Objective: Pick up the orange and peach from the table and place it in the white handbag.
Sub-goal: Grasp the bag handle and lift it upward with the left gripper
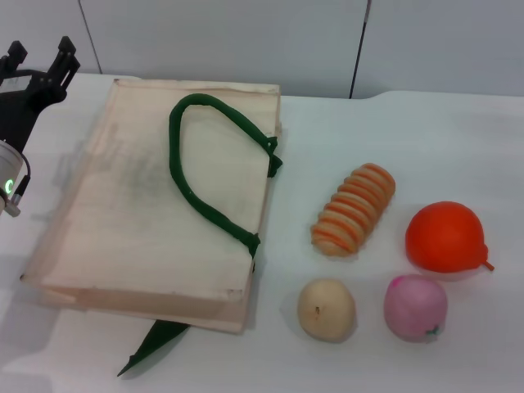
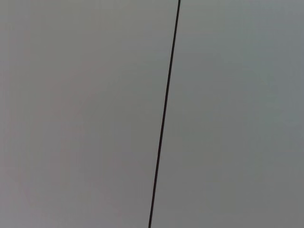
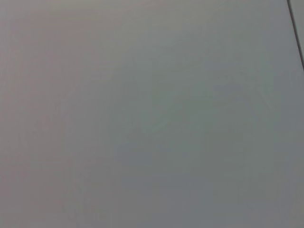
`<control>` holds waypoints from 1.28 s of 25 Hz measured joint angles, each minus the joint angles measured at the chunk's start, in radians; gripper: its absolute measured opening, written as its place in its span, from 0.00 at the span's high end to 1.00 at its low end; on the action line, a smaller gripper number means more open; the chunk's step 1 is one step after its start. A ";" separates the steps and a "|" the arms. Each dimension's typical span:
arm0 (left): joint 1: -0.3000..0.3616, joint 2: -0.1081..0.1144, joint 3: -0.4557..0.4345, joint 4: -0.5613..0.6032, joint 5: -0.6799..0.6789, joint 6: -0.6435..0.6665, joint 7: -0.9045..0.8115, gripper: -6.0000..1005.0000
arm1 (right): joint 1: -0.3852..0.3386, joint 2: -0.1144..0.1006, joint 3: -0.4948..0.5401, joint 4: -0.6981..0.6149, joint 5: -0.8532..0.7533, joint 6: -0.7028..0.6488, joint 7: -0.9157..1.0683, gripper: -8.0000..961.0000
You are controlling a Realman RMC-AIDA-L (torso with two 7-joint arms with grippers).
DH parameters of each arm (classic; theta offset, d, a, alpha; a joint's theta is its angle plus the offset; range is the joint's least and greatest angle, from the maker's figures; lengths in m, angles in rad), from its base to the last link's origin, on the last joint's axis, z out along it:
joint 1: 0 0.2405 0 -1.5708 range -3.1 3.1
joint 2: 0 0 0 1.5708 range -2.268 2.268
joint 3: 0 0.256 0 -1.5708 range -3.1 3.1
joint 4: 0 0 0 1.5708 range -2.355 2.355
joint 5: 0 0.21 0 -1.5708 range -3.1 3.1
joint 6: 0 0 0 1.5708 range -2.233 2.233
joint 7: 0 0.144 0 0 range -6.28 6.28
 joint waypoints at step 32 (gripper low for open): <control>0.048 0.031 0.037 0.377 0.595 0.059 -1.007 0.20 | -0.004 -0.002 0.000 -0.006 0.001 0.005 0.002 0.07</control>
